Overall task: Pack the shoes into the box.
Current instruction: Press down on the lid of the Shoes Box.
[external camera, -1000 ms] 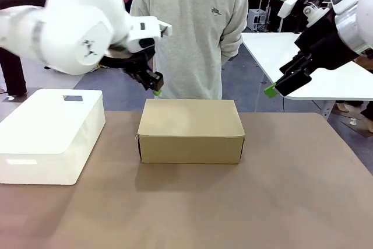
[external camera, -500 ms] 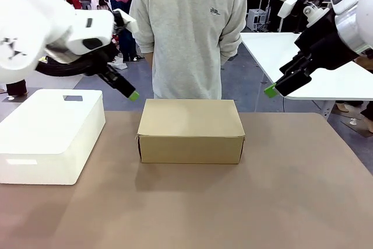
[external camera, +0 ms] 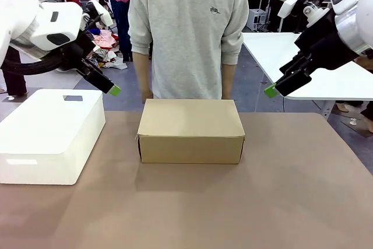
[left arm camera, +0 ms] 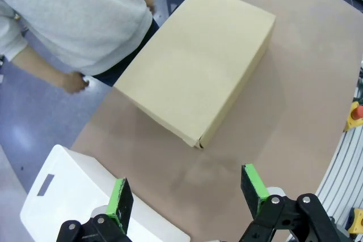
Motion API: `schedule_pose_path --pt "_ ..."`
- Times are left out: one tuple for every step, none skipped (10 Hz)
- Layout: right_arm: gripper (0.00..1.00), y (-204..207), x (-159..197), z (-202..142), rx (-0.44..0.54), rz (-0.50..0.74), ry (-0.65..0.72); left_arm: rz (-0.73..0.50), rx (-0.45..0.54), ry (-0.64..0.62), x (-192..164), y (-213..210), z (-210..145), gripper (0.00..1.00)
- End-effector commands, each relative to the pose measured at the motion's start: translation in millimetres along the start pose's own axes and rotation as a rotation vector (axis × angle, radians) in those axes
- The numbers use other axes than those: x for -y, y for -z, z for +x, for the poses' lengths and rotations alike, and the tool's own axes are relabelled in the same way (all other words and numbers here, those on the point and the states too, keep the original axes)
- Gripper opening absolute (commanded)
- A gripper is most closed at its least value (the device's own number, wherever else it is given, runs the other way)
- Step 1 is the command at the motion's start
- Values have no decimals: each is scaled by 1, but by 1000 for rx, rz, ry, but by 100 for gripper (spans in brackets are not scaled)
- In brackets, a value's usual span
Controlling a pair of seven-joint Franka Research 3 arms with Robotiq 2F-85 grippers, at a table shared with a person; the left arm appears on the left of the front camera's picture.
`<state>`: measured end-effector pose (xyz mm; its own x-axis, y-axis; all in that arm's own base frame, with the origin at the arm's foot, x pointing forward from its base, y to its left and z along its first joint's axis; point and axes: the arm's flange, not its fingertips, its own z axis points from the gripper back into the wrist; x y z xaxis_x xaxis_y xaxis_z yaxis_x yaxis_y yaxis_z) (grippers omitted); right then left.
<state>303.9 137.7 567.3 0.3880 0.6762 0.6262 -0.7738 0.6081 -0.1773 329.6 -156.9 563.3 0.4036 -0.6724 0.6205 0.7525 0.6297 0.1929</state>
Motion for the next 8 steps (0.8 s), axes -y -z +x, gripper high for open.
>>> schedule_pose_path --pt "100 -1 0 1 2 3 -2 20 15 21 -7 4 5 100" --pt "100 -1 0 1 2 3 -2 0 0 0 0 0 0 100" --pt "100 -1 0 1 2 3 -2 0 0 0 0 0 0 100" --pt "100 -1 0 1 2 3 -2 0 0 0 0 0 0 100" --pt "100 -1 0 1 2 3 -2 0 0 0 0 0 0 100" --pt "100 -1 0 1 2 3 -2 0 0 0 0 0 0 100" --pt "100 -1 0 1 2 3 -2 0 0 0 0 0 0 100" --pt "100 -1 0 1 2 3 -2 0 0 0 0 0 0 100"
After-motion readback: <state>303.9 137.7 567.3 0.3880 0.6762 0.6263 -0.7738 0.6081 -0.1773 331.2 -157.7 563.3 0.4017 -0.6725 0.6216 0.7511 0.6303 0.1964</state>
